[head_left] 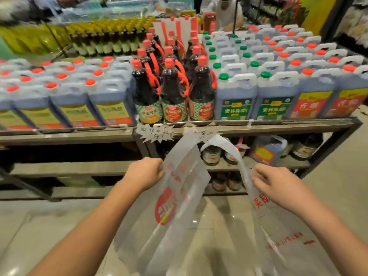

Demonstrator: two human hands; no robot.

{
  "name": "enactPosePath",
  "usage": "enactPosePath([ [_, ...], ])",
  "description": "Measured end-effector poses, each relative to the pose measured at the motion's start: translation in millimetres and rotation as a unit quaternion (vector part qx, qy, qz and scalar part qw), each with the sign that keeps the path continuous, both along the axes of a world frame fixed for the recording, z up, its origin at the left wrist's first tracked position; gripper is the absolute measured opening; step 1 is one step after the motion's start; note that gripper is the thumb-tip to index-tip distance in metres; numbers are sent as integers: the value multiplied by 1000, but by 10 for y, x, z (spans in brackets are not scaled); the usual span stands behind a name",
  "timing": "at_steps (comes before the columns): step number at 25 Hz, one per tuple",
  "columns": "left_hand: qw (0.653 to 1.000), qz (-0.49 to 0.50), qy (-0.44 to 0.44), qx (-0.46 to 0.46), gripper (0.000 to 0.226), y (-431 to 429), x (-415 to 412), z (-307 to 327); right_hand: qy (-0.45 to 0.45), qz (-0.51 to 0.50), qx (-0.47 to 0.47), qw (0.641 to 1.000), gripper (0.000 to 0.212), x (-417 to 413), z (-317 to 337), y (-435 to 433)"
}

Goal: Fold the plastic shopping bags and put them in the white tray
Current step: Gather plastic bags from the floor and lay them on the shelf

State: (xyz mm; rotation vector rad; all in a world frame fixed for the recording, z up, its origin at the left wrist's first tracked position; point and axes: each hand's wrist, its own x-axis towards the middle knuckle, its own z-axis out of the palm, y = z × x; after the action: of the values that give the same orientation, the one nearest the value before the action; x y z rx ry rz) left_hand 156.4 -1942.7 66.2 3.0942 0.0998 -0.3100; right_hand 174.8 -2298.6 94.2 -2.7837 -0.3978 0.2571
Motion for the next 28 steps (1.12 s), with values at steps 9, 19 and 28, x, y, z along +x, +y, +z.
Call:
enactPosePath([
  [9, 964, 263, -26, -20, 21, 1908, -1959, 79, -65, 260, -53, 962, 26, -260, 217, 2206],
  [19, 911, 406, -69, -25, 24, 4138, -4313, 8, -131, 387, -67, 910, 24, -1391, 361, 5368],
  [28, 864, 498, -72, 24, 20, 5821, -5073, 107, -98, 452, -74, 884, 22, -1749, 455, 7856],
])
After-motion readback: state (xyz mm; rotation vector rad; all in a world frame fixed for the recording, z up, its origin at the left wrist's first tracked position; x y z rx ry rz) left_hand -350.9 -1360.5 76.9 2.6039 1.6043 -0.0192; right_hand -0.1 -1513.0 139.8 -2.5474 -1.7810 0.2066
